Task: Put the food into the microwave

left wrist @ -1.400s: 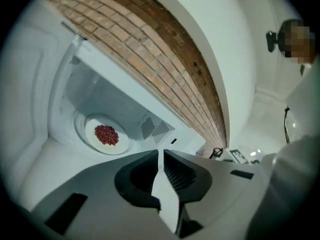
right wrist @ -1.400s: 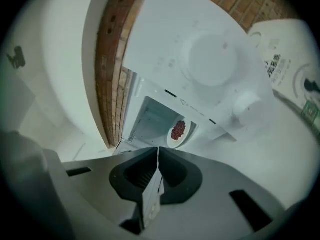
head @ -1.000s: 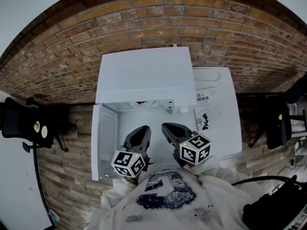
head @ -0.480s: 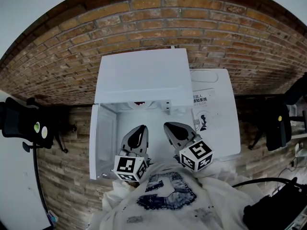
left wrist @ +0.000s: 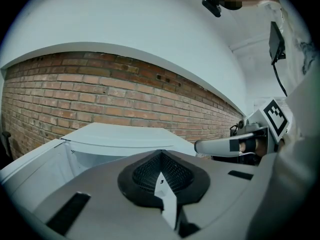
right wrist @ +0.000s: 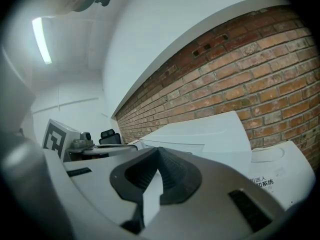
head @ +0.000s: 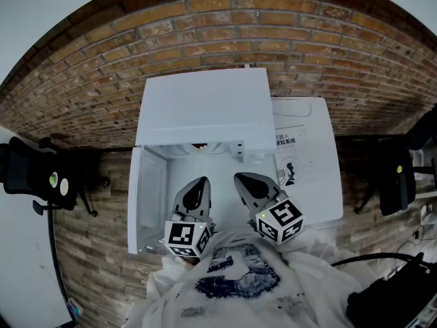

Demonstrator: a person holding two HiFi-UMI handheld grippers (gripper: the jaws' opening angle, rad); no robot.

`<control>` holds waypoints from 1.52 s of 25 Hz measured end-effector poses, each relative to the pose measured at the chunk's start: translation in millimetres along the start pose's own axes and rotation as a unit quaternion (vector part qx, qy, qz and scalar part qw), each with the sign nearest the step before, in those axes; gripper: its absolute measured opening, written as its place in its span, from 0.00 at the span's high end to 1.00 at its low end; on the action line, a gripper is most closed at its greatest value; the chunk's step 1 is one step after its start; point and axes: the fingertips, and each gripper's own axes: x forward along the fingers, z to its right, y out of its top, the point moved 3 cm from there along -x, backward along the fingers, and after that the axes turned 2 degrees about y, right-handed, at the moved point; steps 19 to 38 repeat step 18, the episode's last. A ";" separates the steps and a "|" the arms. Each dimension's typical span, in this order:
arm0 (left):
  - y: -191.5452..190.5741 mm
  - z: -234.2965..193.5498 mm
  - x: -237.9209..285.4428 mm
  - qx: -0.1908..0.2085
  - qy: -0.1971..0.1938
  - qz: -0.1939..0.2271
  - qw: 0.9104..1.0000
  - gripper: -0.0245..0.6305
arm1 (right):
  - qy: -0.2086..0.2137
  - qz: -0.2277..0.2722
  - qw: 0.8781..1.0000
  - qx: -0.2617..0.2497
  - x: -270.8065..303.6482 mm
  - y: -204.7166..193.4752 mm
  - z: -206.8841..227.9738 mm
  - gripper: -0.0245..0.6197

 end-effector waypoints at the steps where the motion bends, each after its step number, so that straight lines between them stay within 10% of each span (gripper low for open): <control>1: -0.3 -0.2 -0.1 0.000 0.000 -0.001 1.000 0.95 | 0.000 0.000 1.000 0.000 0.1 0.1 -0.3 0.94; 38: -2.9 -4.7 -1.6 -0.001 0.009 -0.005 1.000 0.95 | 0.005 -0.005 1.000 -0.006 3.6 -1.8 -1.4 0.94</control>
